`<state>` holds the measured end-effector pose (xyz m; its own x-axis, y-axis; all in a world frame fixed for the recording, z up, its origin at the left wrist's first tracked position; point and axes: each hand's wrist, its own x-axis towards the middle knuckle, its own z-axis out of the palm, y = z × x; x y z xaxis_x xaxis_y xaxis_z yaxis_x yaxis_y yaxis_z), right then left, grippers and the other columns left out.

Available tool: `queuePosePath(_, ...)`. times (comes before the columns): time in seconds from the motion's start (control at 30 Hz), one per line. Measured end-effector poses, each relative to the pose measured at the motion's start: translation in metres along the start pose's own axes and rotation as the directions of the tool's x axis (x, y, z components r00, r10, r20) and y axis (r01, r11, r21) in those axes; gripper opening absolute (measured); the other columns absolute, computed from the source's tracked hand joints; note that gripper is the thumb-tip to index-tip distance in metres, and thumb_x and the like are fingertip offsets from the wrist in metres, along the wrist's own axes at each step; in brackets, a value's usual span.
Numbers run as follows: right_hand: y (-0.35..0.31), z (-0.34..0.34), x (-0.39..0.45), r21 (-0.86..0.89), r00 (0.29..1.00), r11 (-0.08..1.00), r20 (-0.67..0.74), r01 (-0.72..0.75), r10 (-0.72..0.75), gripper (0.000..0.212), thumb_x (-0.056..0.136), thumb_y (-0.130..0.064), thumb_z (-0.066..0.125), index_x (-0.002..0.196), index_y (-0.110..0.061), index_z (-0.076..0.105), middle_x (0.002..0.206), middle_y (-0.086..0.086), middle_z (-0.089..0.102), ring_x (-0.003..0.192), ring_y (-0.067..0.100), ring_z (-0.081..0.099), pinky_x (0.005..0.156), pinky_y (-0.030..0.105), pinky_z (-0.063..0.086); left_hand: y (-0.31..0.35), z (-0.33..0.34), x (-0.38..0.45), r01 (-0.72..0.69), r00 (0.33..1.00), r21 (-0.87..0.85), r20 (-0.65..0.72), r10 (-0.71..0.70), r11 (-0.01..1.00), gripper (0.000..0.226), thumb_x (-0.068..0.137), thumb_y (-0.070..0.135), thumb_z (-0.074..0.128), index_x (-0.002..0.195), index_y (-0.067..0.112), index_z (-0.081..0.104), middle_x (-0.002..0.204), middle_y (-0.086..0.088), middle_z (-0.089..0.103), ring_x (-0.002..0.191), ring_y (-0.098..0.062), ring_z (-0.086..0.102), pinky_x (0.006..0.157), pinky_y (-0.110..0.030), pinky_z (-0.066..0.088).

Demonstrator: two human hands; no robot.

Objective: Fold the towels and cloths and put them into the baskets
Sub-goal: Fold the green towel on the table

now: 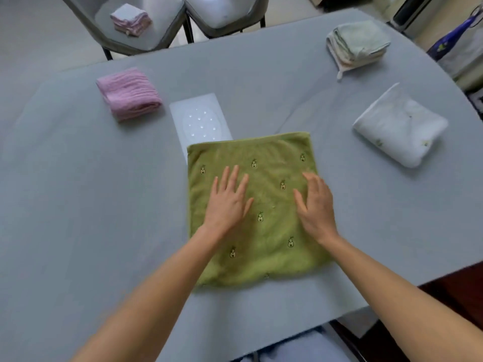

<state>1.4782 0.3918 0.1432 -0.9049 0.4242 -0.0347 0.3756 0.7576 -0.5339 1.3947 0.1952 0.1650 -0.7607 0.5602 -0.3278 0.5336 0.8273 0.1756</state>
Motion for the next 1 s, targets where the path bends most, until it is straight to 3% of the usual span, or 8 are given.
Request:
queuePosePath(0.1, 0.023, -0.019, -0.059, 0.15, 0.943, 0.943, -0.111, -0.297, 0.314, 0.039, 0.094, -0.023, 0.053, 0.125, 0.001, 0.051, 0.12, 0.018, 0.058, 0.114, 0.035, 0.051, 0.097, 0.042, 0.037, 0.033, 0.022, -0.043, -0.137, 0.99, -0.084, 0.026, 0.14, 0.987, 0.06, 0.102, 0.044, 0.031, 0.154, 0.02, 0.013, 0.162, -0.008, -0.003, 0.149, -0.028, -0.006, 0.12, -0.045, 0.006)
queuePosePath(0.2, 0.043, -0.029, -0.101, 0.212, 0.893, 0.873, -0.001, -0.439, 0.449, 0.029, 0.095, -0.018, 0.054, 0.121, -0.005, 0.057, 0.114, 0.011, 0.064, 0.111, 0.029, 0.055, 0.093, 0.039, 0.043, 0.057, 0.039, -0.061, -0.211, 0.975, -0.094, 0.057, 0.216, 0.973, 0.061, 0.102, 0.042, 0.033, 0.154, 0.022, 0.01, 0.162, -0.006, -0.004, 0.149, -0.029, -0.006, 0.12, -0.046, 0.006)
queuePosePath(0.33, 0.05, -0.037, -0.121, 0.212, 0.93, 0.906, 0.084, -0.367, 0.357, 0.014, 0.091, -0.023, 0.061, 0.101, -0.014, 0.067, 0.092, 0.001, 0.066, 0.08, 0.018, 0.057, 0.072, 0.031, 0.041, 0.077, 0.053, -0.063, -0.262, 0.959, -0.047, 0.103, 0.265, 0.964, 0.063, 0.101, 0.044, 0.031, 0.154, 0.025, 0.002, 0.161, -0.004, -0.011, 0.148, -0.029, -0.01, 0.118, -0.052, 0.006)
queuePosePath(0.47, 0.045, -0.04, -0.118, 0.209, 0.973, 0.953, 0.112, -0.22, 0.201, 0.003, 0.086, -0.016, 0.067, 0.085, -0.014, 0.066, 0.086, -0.003, 0.063, 0.065, -0.001, 0.049, 0.068, 0.024, 0.037, 0.089, 0.067, -0.051, -0.257, 0.958, -0.042, 0.12, 0.26, 0.966, 0.067, 0.1, 0.05, 0.028, 0.153, 0.029, -0.006, 0.16, 0.001, -0.018, 0.147, -0.029, -0.015, 0.116, -0.059, -0.003)
queuePosePath(0.73, 0.068, -0.038, -0.118, -0.18, 0.964, 0.955, 0.087, -0.234, 0.253, 0.012, 0.096, -0.02, 0.049, 0.091, -0.009, 0.048, 0.076, 0.014, 0.061, 0.072, 0.036, 0.057, 0.058, 0.038, 0.04, 0.09, 0.095, -0.045, -0.216, 0.976, 0.077, -0.022, 0.219, 0.973, 0.095, 0.078, 0.085, 0.014, 0.153, 0.032, -0.01, 0.159, 0.002, -0.018, 0.145, -0.031, -0.02, 0.11, -0.063, -0.016)
queuePosePath(0.87, 0.07, -0.033, -0.125, -0.253, 0.974, 0.946, 0.051, -0.202, 0.221, 0.009, 0.091, -0.013, 0.054, 0.096, -0.008, 0.049, 0.092, 0.013, 0.058, 0.082, 0.035, 0.057, 0.061, 0.038, 0.041, 0.092, 0.101, -0.046, -0.228, 0.968, 0.089, -0.088, 0.235, 0.97, 0.098, 0.076, 0.086, 0.022, 0.154, 0.029, 0.002, 0.162, -0.001, -0.005, 0.147, -0.034, -0.008, 0.111, -0.066, -0.008)
queuePosePath(0.93, 0.065, -0.027, -0.122, -0.352, 0.998, 0.934, -0.036, -0.062, 0.053, 0.03, 0.083, -0.015, 0.062, 0.111, -0.008, 0.053, 0.115, 0.013, 0.056, 0.099, 0.034, 0.056, 0.075, 0.041, 0.046, 0.092, 0.102, -0.045, -0.237, 0.963, 0.096, -0.108, 0.247, 0.967, 0.098, 0.077, 0.085, 0.024, 0.155, 0.027, 0.007, 0.162, -0.003, -0.001, 0.148, -0.035, -0.004, 0.111, -0.067, -0.004)
queuePosePath(1.0, 0.061, -0.019, -0.119, -0.375, 0.99, 0.919, -0.016, 0.123, -0.139, 0.05, 0.087, -0.026, 0.054, 0.133, -0.009, 0.046, 0.143, 0.013, 0.044, 0.127, 0.03, 0.042, 0.099, 0.04, 0.036, 0.091, 0.105, -0.046, -0.262, 0.955, 0.103, -0.114, 0.273, 0.96, 0.097, 0.078, 0.083, 0.025, 0.155, 0.025, 0.009, 0.162, -0.004, 0.001, 0.148, -0.035, -0.003, 0.111, -0.067, -0.003)
